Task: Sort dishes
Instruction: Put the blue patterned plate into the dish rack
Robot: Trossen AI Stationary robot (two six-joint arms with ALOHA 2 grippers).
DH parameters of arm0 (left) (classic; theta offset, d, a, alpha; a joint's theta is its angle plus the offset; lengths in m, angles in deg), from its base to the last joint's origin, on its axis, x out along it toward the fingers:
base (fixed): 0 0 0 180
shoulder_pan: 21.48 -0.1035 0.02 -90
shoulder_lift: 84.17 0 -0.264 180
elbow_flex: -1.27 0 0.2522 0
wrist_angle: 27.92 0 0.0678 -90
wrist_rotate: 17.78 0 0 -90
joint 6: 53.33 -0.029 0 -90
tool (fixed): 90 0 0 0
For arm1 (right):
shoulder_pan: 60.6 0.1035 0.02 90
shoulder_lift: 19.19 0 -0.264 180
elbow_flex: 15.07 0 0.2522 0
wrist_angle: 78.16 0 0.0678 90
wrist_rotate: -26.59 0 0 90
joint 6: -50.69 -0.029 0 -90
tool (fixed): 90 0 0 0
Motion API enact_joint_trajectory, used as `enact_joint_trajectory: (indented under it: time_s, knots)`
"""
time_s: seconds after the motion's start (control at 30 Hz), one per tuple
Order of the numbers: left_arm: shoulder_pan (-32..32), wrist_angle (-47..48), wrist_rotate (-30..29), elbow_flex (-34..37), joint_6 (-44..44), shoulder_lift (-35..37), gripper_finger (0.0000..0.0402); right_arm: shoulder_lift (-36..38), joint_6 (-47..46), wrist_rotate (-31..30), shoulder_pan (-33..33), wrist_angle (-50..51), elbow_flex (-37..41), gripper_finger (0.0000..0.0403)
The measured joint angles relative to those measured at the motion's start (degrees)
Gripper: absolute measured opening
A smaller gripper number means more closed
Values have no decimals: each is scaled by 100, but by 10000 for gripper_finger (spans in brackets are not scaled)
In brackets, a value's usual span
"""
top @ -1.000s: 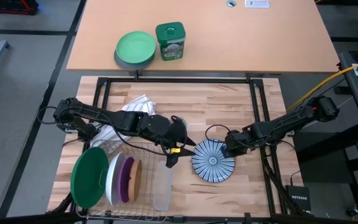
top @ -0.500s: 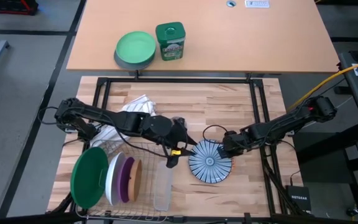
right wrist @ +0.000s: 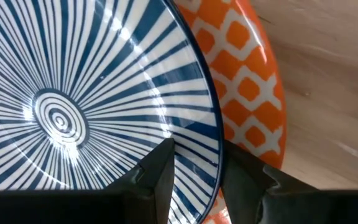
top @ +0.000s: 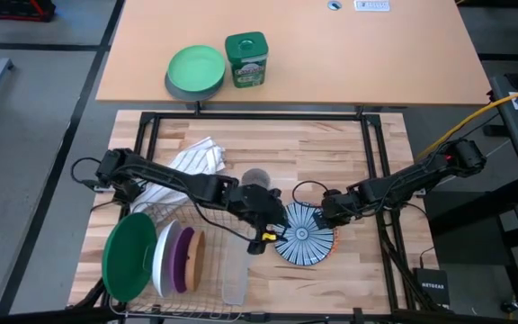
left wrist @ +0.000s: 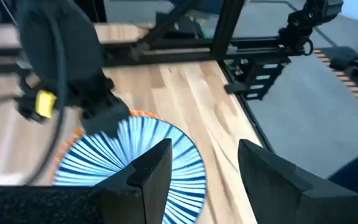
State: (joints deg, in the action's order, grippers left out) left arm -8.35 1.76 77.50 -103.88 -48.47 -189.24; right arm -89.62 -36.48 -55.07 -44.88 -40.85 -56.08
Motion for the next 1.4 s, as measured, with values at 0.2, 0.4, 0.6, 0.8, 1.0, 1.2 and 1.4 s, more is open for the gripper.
enact_joint_trajectory:
  time_s: [0.2,0.4,0.6,0.8,1.0,1.2,1.4]
  knots:
    - [-4,75,270,0,228,-215,172,-2,0,11,0,-45,4,120]
    - [-11,396,337,7,-30,-389,172,-7,-2,12,0,-150,7,120]
    - [-11,277,338,0,-554,-514,172,-7,-2,5,0,-146,7,120]
    - [-39,68,338,1,-608,-690,172,-6,-2,2,0,-151,7,120]
    - [-124,227,363,7,-6,-795,172,-9,-157,17,0,-272,14,120]
    - [-191,395,368,4,54,-814,172,-11,-454,16,0,-361,15,120]
    - [-186,550,376,4,-28,-815,172,-11,-739,32,0,-424,15,120]
